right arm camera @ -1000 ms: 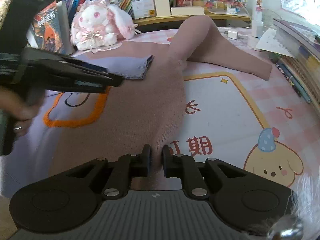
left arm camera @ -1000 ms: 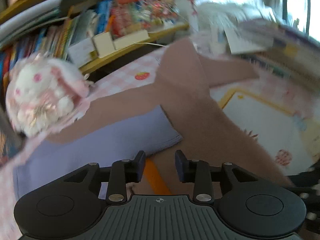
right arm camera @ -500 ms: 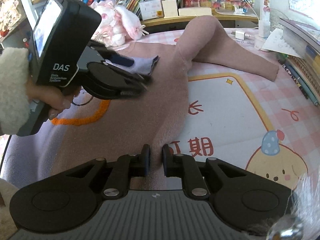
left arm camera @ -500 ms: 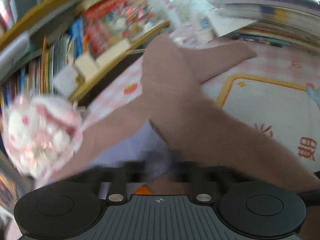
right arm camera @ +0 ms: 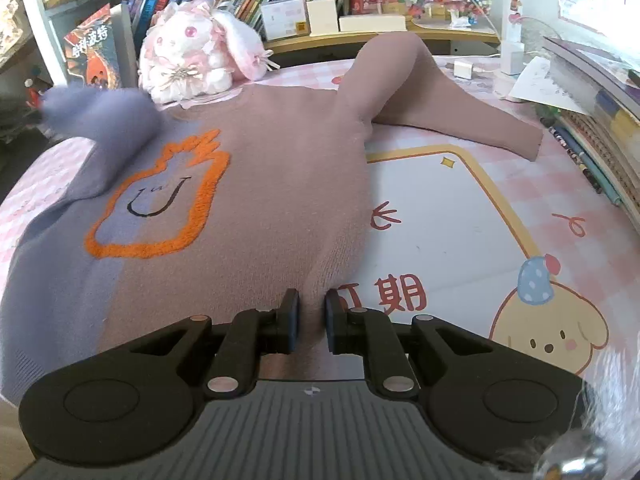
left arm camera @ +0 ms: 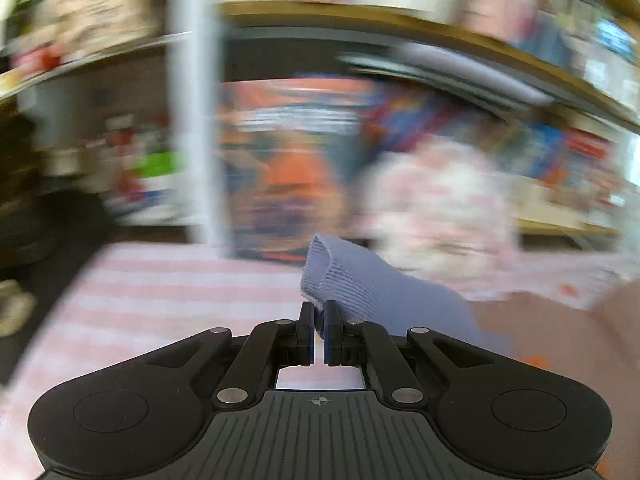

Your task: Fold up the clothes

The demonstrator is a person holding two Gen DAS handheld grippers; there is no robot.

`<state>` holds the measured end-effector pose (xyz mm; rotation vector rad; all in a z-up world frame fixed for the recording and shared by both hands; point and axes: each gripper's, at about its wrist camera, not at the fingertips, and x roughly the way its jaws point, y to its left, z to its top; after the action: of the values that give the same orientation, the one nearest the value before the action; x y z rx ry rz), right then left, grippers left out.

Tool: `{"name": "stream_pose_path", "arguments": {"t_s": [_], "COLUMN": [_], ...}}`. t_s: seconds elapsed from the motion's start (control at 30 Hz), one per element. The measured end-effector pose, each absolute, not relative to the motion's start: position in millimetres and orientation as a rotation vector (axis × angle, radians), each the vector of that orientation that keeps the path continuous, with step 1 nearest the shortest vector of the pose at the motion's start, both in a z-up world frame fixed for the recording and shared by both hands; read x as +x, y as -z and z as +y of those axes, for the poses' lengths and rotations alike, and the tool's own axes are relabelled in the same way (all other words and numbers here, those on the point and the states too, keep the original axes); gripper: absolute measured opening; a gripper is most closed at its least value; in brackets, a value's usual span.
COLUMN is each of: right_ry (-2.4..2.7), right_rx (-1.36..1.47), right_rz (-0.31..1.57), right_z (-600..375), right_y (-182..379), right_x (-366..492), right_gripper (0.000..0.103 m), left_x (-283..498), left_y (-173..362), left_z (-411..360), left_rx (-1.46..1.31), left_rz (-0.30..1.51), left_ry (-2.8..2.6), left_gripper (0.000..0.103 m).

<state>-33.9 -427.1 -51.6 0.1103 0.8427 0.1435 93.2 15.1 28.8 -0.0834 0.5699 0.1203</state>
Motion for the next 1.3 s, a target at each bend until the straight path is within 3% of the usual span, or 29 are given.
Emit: {"name": "stream_pose_path", "arguments": {"t_s": [0.3, 0.63, 0.7, 0.8, 0.93, 1.03, 1.2, 1.27, 1.3], "right_ry": [-0.049, 0.035, 0.054, 0.073, 0.092, 0.111, 0.135, 0.139, 0.141], "right_rx": [0.062, 0.034, 0.023, -0.014, -0.012, 0.009, 0.023, 0.031, 0.037], "right_rz": [0.876, 0.905, 0.916, 0.931, 0.928, 0.919, 0.913, 0.909, 0.906], "right_z": [-406.7, -391.6, -388.2, -381.1, -379.2, -379.1, -376.5, -376.6, -377.0], "right_y": [48.2, 45.7, 45.2, 44.4, 45.1, 45.8, 45.8, 46.0, 46.1], "right_x": [-29.5, -27.9, -25.4, -22.7, -23.1, -23.5, -23.1, -24.2, -25.1], "right_gripper": [0.016, 0.016, 0.016, 0.016, 0.016, 0.016, 0.016, 0.016, 0.016], "left_x": [68.1, 60.2, 61.2, 49.4, 6.4, -11.3, -11.6, -6.8, -4.3], "left_y": [-22.0, -5.4, 2.6, 8.1, 1.1, 16.7, 48.9, 49.5, 48.6], "left_z": [146.1, 196.5, 206.6, 214.2, 180.8, 113.3, 30.0, 18.7, 15.0], "left_rx": [-0.115, -0.155, -0.171, -0.196, -0.323, -0.39, -0.409, -0.375, -0.357], "left_rz": [0.612, 0.617, 0.643, 0.662, 0.598, 0.701, 0.832, 0.827, 0.823], "left_ry": [-0.345, -0.338, -0.331, -0.425, -0.333, -0.04, 0.203, 0.211, 0.211], "left_gripper": [0.004, 0.004, 0.012, 0.013, 0.014, 0.03, 0.034, 0.046, 0.046]}}
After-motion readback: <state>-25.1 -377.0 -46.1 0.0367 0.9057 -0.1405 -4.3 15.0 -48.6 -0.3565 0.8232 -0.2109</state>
